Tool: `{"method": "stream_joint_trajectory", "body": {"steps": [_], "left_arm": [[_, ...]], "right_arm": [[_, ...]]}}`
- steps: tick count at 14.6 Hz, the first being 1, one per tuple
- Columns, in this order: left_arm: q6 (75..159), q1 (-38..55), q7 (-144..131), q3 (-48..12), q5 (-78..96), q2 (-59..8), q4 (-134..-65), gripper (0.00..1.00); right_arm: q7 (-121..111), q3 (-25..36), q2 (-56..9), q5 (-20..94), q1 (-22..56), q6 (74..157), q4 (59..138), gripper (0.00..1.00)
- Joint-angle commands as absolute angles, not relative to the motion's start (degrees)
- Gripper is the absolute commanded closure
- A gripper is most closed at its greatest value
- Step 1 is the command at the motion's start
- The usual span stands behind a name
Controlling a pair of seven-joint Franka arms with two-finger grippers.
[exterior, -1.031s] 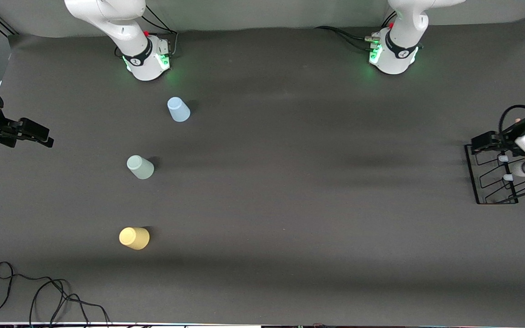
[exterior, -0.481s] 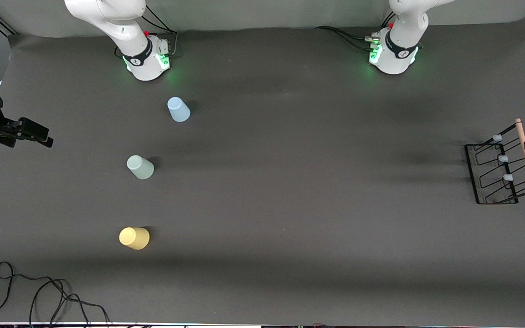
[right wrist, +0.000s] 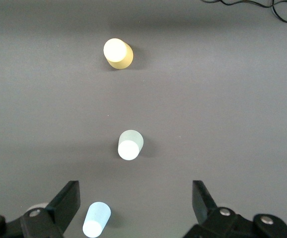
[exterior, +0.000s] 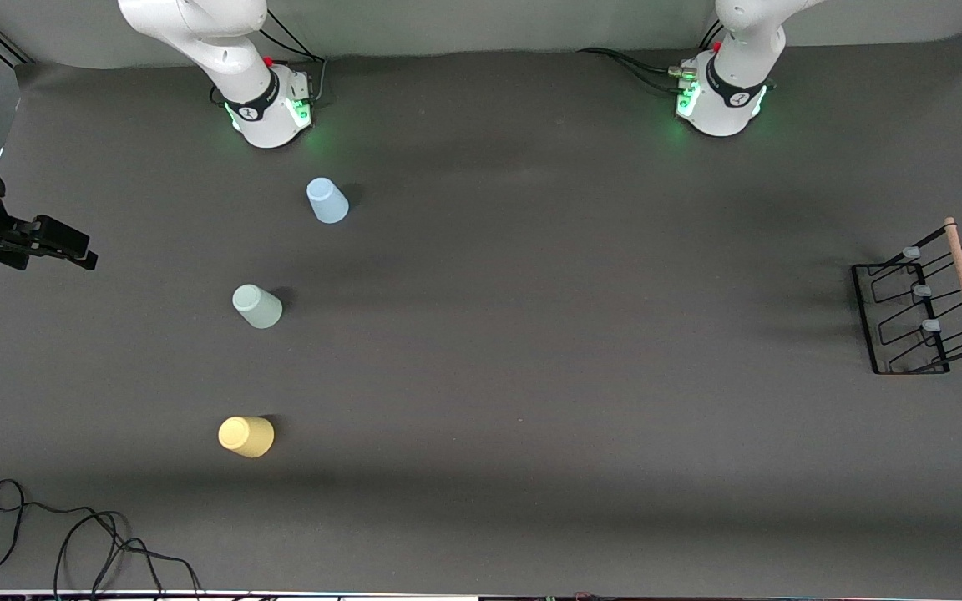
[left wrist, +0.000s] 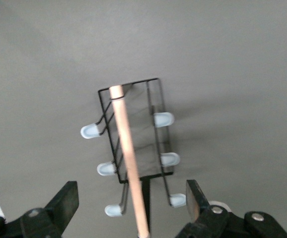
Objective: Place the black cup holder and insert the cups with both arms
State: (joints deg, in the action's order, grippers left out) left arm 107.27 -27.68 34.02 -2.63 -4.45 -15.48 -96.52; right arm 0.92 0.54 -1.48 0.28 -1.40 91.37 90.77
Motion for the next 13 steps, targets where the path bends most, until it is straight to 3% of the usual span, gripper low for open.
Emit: {"method": "stream_joint_trajectory", "body": {"steps": [1,3,5,6,7,8,9,13], "left_arm": [[114.66,-29.27,35.33,-3.16,-5.1,-17.31,-102.36,0.1],[121.53,-29.79,34.98,-3.16,-5.1,-16.97,-108.78,0.11],[122.0,-29.71,34.45,-3.16,-5.01,-16.88,-110.39,0.16],[121.82,-29.62,34.37,-3.16,-5.1,-16.79,-110.3,0.23],[121.64,-29.53,34.37,-3.16,-5.1,-16.61,-110.3,0.43],[121.64,-29.53,34.37,-3.16,-5.1,-16.44,-110.22,0.79],[121.64,-29.53,34.37,-3.16,-5.1,-16.26,-110.13,1.0],[121.38,-29.44,34.37,-3.25,-5.1,-15.3,-109.69,1.0]], "right_arm": [[0.79,0.35,-0.44,1.58,-2.02,91.58,91.41,0.0],[0.7,0.35,-0.61,1.58,-2.02,91.58,91.41,0.0],[0.79,0.35,-0.62,1.58,-2.02,91.67,91.41,0.0],[0.79,0.35,-0.62,1.58,-2.02,91.58,91.41,0.0],[0.79,0.35,-0.53,1.58,-1.93,91.67,91.41,0.0],[0.79,0.35,-0.61,1.67,-1.93,91.67,91.41,0.0],[0.7,0.35,-0.7,1.58,-1.93,91.67,91.41,0.0],[0.79,0.35,-0.79,1.58,-1.93,91.84,91.41,0.0]]}}
